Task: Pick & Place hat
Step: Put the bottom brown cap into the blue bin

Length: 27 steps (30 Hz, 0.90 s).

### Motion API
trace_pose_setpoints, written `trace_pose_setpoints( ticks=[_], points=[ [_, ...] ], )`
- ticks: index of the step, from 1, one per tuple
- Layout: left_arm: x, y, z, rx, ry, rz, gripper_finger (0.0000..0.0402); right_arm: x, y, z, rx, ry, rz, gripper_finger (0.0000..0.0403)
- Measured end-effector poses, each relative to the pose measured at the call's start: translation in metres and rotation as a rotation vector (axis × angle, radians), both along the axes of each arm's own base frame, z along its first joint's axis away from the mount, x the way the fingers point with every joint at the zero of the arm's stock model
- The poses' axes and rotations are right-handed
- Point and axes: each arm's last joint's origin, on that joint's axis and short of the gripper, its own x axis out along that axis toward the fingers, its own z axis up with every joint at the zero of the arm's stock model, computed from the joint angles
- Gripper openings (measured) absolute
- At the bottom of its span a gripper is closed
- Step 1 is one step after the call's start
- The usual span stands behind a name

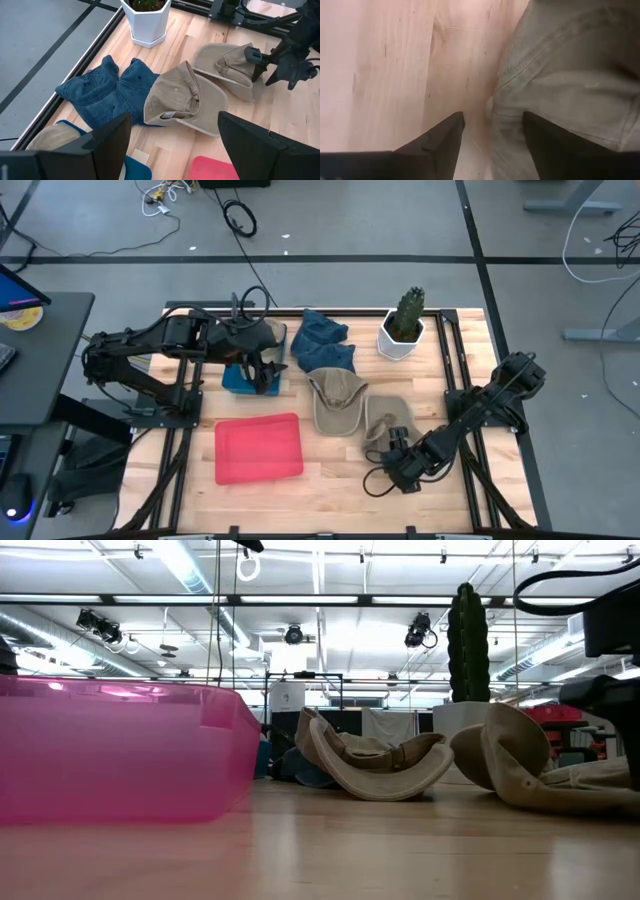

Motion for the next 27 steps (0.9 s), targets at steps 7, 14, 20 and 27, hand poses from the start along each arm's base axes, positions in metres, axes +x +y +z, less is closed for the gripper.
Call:
trace_pose_setpoints(
  ticks=[7, 14, 20, 27],
  points=[
    [0.000, 0.000, 0.000, 0.000, 0.000, 0.000, 0.0302, 0.002, 0.000, -0.004, -0.026, -0.020, -0.039, 0.0168],
    [0.000, 0.000, 0.000, 0.000, 0.000, 0.000, 0.0302, 0.006, -0.005, -0.004, -0.012, -0.024, -0.072, 0.0015],
    [0.000, 0.000, 0.000, 0.001, 0.001, -0.001, 0.0302, 0.002, -0.010, 0.015, 0.059, 0.083, -0.079, 0.0006],
    [0.000, 0.000, 0.000, 0.019, 0.007, -0.018, 0.0302, -0.009, -0.024, 0.080, 0.194, 0.110, -0.136, 0.0002]
  ],
)
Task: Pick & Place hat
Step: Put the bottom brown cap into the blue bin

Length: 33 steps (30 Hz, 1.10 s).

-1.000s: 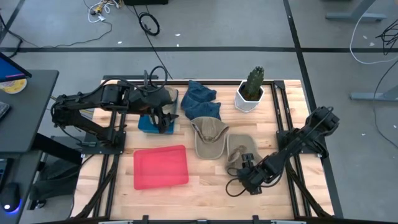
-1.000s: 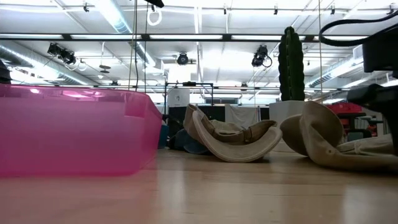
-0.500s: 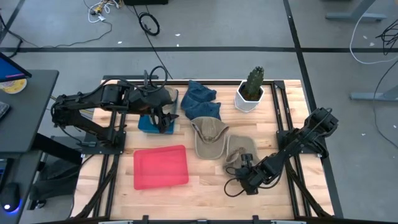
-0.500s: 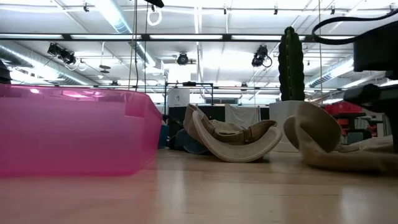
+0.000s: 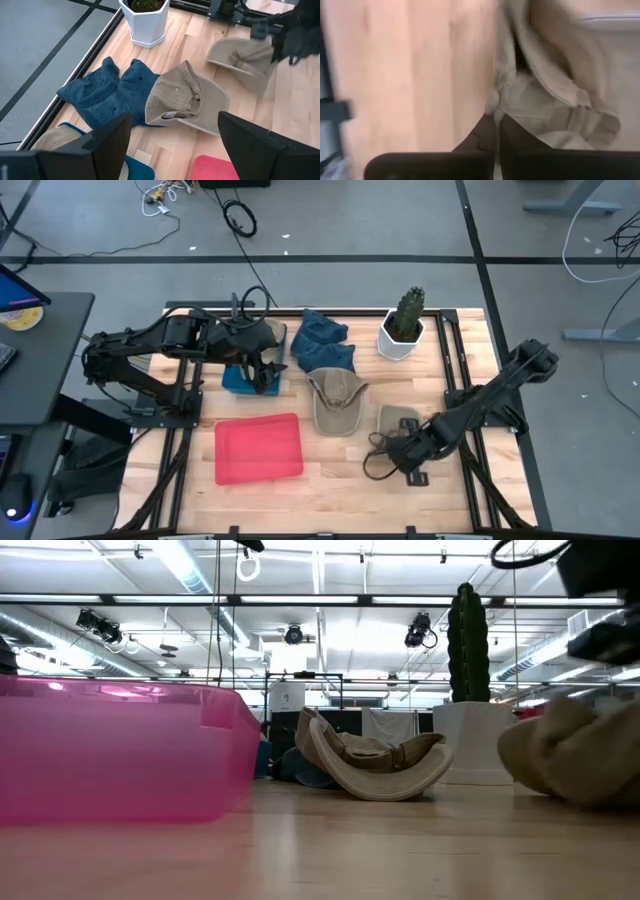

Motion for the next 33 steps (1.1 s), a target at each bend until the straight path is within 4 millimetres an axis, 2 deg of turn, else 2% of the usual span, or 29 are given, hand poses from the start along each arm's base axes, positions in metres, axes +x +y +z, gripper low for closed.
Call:
trace_pose_setpoints(
  ticks=[6, 9, 15, 22, 33],
  points=[
    [0.000, 0.000, 0.000, 0.019, 0.006, -0.018, 0.0302, -0.019, -0.023, 0.068, 0.147, -0.084, -0.145, 0.0001],
    [0.000, 0.000, 0.000, 0.020, 0.005, -0.019, 0.0302, -0.028, -0.034, 0.102, 0.273, -0.171, -0.210, 0.0001],
    [0.002, 0.000, 0.002, 0.044, -0.007, -0.040, 0.0302, -0.044, -0.052, 0.149, 0.482, -0.270, -0.284, 0.0000],
    [0.004, 0.000, 0.005, 0.059, -0.041, -0.051, 0.0302, -0.059, -0.059, 0.178, 0.618, -0.325, -0.258, 0.0000],
    [0.007, 0.000, 0.008, 0.064, -0.089, -0.064, 0.0302, -0.062, -0.063, 0.203, 0.696, -0.406, -0.226, 0.0000]
  ],
)
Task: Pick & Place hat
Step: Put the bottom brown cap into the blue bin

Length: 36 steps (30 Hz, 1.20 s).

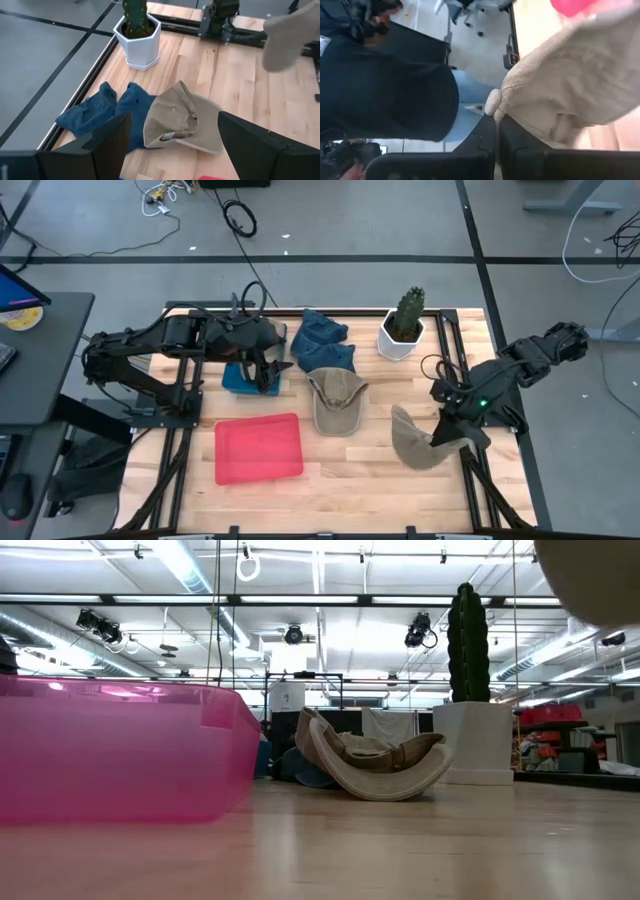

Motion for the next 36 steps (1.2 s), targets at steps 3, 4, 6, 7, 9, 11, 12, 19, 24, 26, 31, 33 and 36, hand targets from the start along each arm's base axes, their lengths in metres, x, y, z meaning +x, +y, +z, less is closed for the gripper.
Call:
trace_pose_setpoints(
  ticks=[3, 4, 6, 7, 9, 11, 12, 19, 24, 26, 31, 33, 36],
  points=[
    [0.002, -0.001, 0.002, 0.015, -0.019, -0.039, 0.0302, 0.007, -0.002, 0.004, 0.004, -0.061, -0.017, 0.0000],
    [0.003, -0.001, 0.003, 0.019, -0.033, -0.055, 0.0302, 0.010, -0.003, 0.005, 0.001, -0.090, -0.018, 0.0000],
    [0.005, -0.002, 0.006, 0.029, -0.059, -0.095, 0.0302, 0.016, -0.004, 0.005, -0.015, -0.125, -0.015, 0.0000],
    [0.006, -0.002, 0.007, 0.031, -0.075, -0.113, 0.0302, 0.019, -0.005, 0.005, -0.022, -0.139, -0.010, 0.0000],
    [0.008, -0.003, 0.011, 0.034, -0.109, -0.158, 0.0302, 0.025, -0.007, 0.004, -0.037, -0.154, 0.000, 0.0000],
    [0.009, -0.004, 0.014, 0.039, -0.142, -0.198, 0.0302, 0.031, -0.011, 0.002, -0.053, -0.156, 0.010, 0.0000],
    [0.010, -0.005, 0.015, 0.040, -0.158, -0.215, 0.0302, 0.034, -0.013, 0.001, -0.058, -0.154, 0.013, 0.0000],
    [0.012, -0.006, 0.020, 0.038, -0.211, -0.263, 0.0302, 0.061, -0.024, -0.004, -0.054, -0.204, 0.075, 0.0000],
    [0.012, -0.007, 0.020, 0.030, -0.214, -0.279, 0.0302, 0.082, -0.036, -0.006, -0.036, -0.275, 0.099, 0.0000],
    [0.013, -0.008, 0.021, 0.019, -0.230, -0.308, 0.0302, 0.092, -0.041, -0.007, -0.034, -0.314, 0.105, 0.0000],
    [0.015, -0.011, 0.027, 0.048, -0.294, -0.430, 0.0302, 0.112, -0.056, -0.006, -0.036, -0.411, 0.092, 0.0000],
    [0.016, -0.012, 0.030, 0.065, -0.330, -0.475, 0.0302, 0.119, -0.062, -0.007, -0.046, -0.443, 0.083, 0.0000],
    [0.018, -0.012, 0.034, 0.090, -0.376, -0.521, 0.0302, 0.128, -0.069, -0.008, -0.058, -0.482, 0.070, 0.0000]
  ],
)
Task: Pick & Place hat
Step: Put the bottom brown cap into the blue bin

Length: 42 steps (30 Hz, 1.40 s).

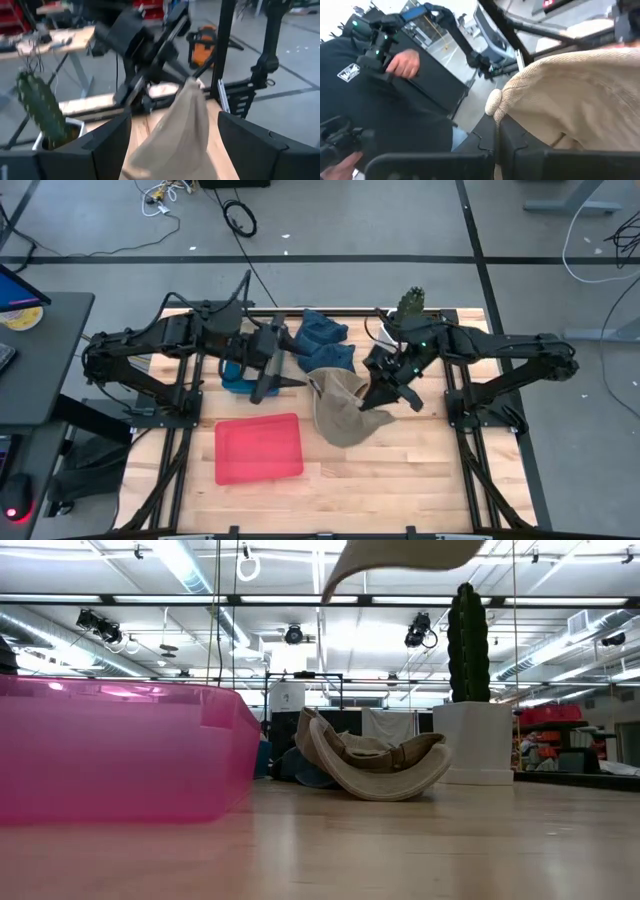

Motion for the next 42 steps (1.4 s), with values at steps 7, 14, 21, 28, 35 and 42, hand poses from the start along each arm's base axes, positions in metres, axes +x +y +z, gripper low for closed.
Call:
trace_pose_setpoints(
  ticks=[7, 14, 21, 28, 35, 42],
  points=[
    [0.018, 0.000, -0.002, 0.094, -0.075, -0.058, 0.0302, 0.017, -0.010, -0.001, 0.002, -0.079, -0.003, 0.0000],
    [0.046, 0.000, -0.025, 0.107, -0.010, -0.150, 0.0302, 0.019, -0.018, 0.000, 0.005, -0.101, -0.017, 0.0000],
    [0.067, 0.004, -0.042, 0.086, 0.020, -0.213, 0.0302, 0.020, -0.019, -0.002, 0.015, -0.084, -0.023, 0.0000],
    [0.075, 0.006, -0.044, 0.084, -0.010, -0.231, 0.0302, 0.020, -0.019, -0.003, 0.018, -0.075, -0.024, 0.0000],
    [0.076, 0.005, -0.046, 0.068, -0.003, -0.267, 0.0284, 0.021, -0.020, -0.004, 0.018, -0.071, -0.027, 0.0000],
    [0.077, 0.007, -0.048, 0.064, 0.013, -0.260, 0.0207, 0.025, -0.020, -0.008, 0.022, -0.048, -0.029, 0.0000]
  ],
)
